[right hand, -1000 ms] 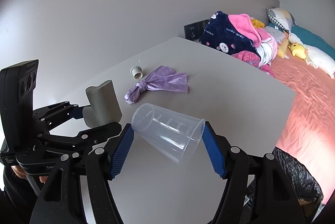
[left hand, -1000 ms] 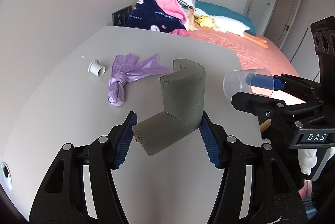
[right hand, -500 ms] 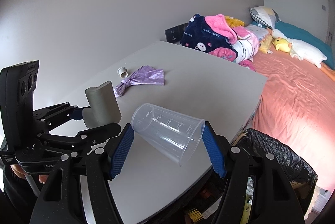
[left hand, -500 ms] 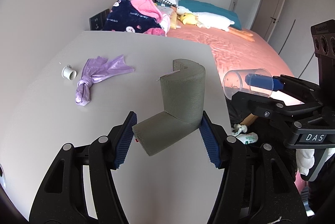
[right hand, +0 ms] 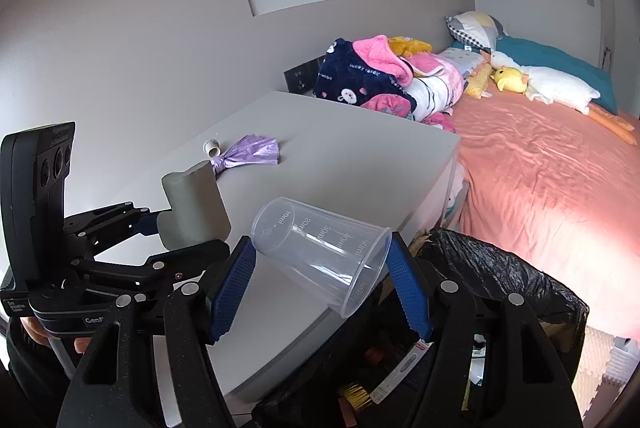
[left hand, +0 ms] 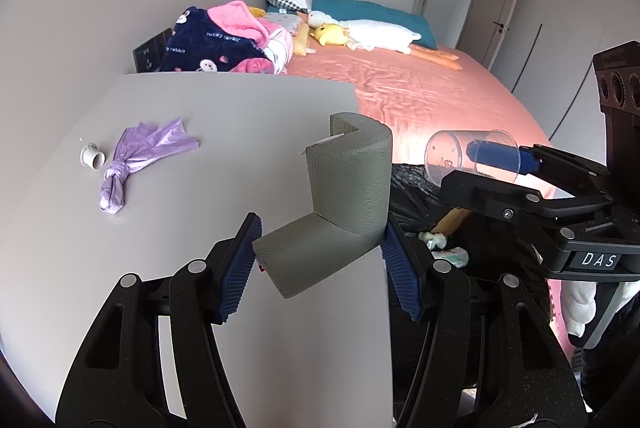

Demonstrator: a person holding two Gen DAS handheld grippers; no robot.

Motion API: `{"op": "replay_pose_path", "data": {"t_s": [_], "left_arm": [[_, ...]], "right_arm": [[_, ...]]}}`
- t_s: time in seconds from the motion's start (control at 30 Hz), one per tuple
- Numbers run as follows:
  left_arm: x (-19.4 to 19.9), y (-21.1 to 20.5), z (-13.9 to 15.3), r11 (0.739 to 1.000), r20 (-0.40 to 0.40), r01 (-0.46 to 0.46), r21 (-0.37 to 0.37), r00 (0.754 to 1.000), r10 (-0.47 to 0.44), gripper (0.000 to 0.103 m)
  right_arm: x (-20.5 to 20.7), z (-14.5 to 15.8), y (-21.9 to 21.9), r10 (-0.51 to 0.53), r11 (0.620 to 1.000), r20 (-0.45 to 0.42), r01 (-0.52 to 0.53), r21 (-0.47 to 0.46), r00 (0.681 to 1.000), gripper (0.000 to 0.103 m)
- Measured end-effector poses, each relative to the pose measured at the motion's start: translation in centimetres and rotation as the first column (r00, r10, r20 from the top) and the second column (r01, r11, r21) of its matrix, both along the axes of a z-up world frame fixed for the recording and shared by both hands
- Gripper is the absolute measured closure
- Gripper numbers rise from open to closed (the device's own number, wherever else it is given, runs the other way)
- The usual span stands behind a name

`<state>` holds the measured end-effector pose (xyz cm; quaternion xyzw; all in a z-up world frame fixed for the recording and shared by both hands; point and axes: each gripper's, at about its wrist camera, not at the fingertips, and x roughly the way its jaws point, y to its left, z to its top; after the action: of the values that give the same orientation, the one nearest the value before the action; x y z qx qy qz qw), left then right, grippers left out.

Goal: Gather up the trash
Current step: 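Carry the foam piece and clear cup over the trash bag and open both tools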

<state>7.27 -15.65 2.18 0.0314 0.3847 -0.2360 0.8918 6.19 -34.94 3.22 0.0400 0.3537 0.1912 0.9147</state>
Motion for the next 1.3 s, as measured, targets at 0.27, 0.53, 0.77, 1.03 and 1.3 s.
{"op": "replay_pose_path", "data": {"t_s": [0.27, 0.53, 0.77, 1.03, 1.3], "left_arm": [[-0.1, -3.4, 0.0, 0.998, -0.009, 0.061, 0.006, 0.998, -0.061, 0.044], [-0.2, -6.9, -0.2, 0.991, -0.015, 0.135, 0.012, 0.991, -0.135, 0.044], [-0.8, -9.8, -0.4, 0.980, -0.028, 0.200, 0.017, 0.980, -0.199, 0.044], [-1.2, -12.7, -1.0, 0.960, -0.062, 0.281, 0.003, 0.958, -0.280, 0.044], [-2.2, -14.6, -2.2, 0.943, -0.080, 0.331, 0.020, 0.941, -0.329, 0.006]], "right_arm": [[-1.0, 0.2, -3.4, -0.062, 0.998, 0.007, 0.062, 0.009, 0.998, 0.035], [-2.0, 0.1, -6.9, -0.132, 0.991, 0.008, 0.132, 0.013, 0.991, 0.035], [-2.9, -0.1, -9.8, -0.191, 0.981, 0.003, 0.191, 0.018, 0.982, 0.035], [-3.7, -0.3, -12.7, -0.248, 0.969, -0.006, 0.248, 0.014, 0.969, 0.035], [-5.2, -0.2, -16.0, -0.350, 0.937, -0.020, 0.350, 0.008, 0.936, 0.017]]}}
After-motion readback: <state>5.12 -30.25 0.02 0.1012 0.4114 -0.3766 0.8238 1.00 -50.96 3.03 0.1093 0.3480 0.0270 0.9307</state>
